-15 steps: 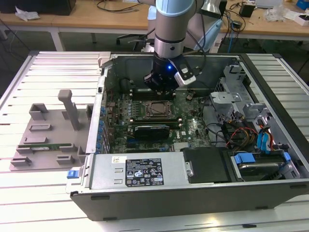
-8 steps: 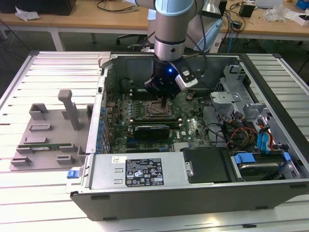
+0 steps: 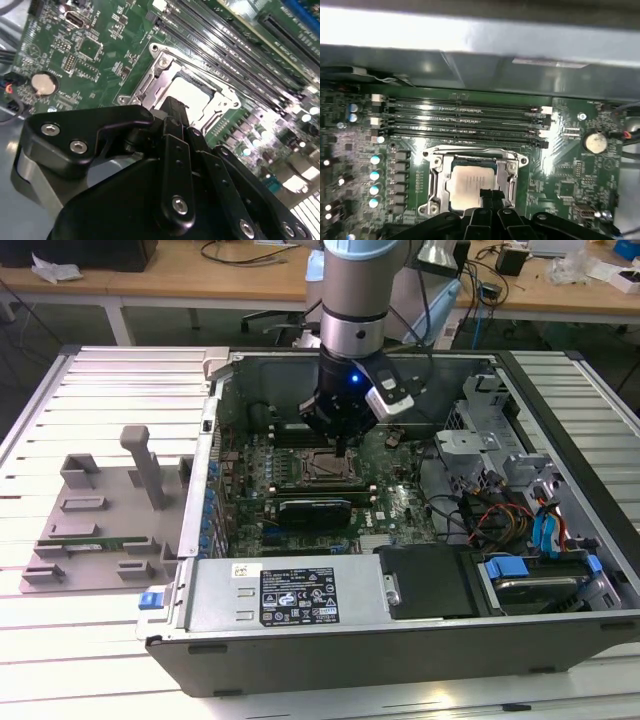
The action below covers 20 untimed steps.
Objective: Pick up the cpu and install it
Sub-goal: 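Install the first cpu locking lever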
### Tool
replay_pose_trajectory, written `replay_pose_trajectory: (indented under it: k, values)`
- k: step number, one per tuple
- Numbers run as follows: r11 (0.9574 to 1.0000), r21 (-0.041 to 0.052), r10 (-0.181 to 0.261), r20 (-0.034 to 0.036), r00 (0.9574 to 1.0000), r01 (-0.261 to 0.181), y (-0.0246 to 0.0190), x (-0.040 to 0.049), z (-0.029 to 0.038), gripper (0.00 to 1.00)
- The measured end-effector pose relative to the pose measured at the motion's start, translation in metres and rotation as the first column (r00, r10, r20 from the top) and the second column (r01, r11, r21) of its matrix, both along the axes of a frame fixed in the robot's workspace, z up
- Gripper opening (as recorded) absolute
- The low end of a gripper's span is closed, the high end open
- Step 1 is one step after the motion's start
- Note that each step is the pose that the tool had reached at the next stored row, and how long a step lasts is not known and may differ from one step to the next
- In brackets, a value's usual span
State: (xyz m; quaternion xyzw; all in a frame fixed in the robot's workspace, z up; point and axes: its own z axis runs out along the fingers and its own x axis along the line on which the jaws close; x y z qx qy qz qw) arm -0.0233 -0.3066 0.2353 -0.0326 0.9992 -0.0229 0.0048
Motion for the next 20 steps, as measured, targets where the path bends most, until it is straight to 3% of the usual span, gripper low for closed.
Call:
replay_pose_trajectory:
  k: [8, 20]
  values:
    - [1.0, -0.0001, 0.0, 0.0, 1.0, 0.0, 0.0, 0.0, 0.0244, 0.11]
    - [1.0, -0.0006, 0.0, 0.0, 1.0, 0.0, 0.0, 0.0, 0.055, 0.11]
